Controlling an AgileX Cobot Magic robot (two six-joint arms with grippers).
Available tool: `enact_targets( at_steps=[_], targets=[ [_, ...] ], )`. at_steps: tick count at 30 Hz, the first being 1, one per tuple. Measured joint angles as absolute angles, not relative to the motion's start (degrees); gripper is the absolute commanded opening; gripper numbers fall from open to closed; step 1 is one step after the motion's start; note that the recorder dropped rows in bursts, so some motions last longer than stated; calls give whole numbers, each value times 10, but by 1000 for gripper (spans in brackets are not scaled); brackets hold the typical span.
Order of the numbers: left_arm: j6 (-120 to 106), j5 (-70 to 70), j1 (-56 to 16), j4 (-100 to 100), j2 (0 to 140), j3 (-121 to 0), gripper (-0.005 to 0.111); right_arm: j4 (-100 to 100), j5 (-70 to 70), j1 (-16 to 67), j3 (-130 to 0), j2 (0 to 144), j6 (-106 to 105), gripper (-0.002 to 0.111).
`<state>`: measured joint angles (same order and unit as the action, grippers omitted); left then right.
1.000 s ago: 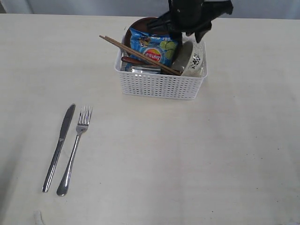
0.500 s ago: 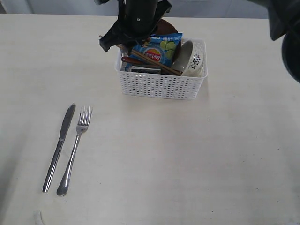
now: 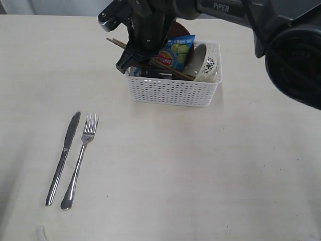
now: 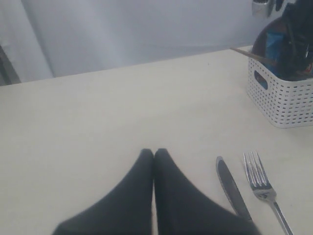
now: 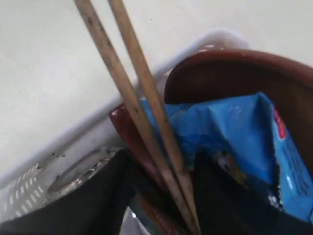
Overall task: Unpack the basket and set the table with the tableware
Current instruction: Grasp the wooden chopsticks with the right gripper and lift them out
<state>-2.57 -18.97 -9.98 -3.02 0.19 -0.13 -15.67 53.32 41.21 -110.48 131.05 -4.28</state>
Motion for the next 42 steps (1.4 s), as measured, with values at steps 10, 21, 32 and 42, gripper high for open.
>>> enact_targets(
  at_steps=[10, 21, 32, 42],
  targets=[
    [-26, -190, -100, -30, 2, -1, 0, -164, 505, 412, -1108, 1331, -43, 14],
    [-26, -190, -100, -30, 2, -1, 0, -177, 513, 411, -1108, 1326, -48, 0],
    [-26, -190, -100, -30, 2, -1, 0, -168, 550, 413, -1122, 1254, -45, 0],
    [-26, -190, -100, -30, 2, -1, 0, -236, 665, 417, -1123, 1144, -11, 0]
  ],
)
